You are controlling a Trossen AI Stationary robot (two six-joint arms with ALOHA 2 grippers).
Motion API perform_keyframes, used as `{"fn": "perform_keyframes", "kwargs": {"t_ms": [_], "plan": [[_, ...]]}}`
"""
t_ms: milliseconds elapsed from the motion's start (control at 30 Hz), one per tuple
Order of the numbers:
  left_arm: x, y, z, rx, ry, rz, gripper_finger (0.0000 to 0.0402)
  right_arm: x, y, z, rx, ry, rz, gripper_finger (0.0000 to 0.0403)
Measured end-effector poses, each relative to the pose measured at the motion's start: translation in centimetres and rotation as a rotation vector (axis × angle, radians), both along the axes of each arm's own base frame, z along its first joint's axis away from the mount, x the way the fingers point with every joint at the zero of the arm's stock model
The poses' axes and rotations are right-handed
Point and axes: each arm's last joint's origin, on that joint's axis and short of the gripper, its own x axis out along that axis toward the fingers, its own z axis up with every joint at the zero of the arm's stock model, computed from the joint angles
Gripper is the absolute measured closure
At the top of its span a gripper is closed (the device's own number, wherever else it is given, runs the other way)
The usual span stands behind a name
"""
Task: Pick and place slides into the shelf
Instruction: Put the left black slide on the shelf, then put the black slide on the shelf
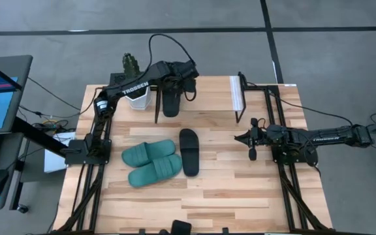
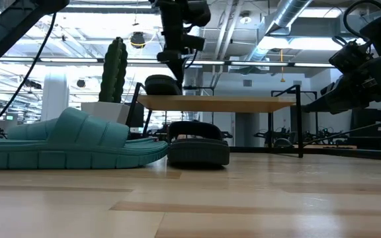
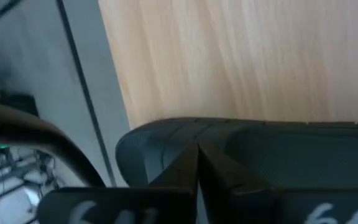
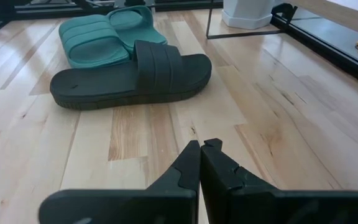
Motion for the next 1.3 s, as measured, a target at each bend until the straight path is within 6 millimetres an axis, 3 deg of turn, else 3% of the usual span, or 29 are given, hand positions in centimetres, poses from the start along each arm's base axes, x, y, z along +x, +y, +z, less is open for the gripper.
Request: {"fn": "perform_keyframes", "kwargs": {"t_ms": [233, 733, 900, 1100, 1300], "plan": [[-1.2, -0.2, 0.3, 0.046, 0.121, 0.081, 0.0401, 0.0, 0.0, 0.0, 0.0, 0.0, -0.001, 0.0403], [-0.4, -2.4, 3.0, 0.11, 0.021, 0.072, 0.0401, 0.0, 0.0, 0.0, 0.0, 0.0, -0.001, 0.0403], [-0.1, -4.9, 4.0, 0.05, -0.042, 0.1, 0.0401, 0.0, 0.0, 0.0, 0.0, 0.0, 0.0, 0.0403], [0.0, -9.2, 3.8, -0.227, -0.035, -0.004, 0.0401, 0.0, 0.0, 0.0, 0.0, 0.0, -0.001, 0.0403], [-0.2, -12.5, 5.8, -0.174, -0.161, 0.016, 0.0401, 0.0, 0.0, 0.0, 0.0, 0.0, -0.001, 0.0403]]}}
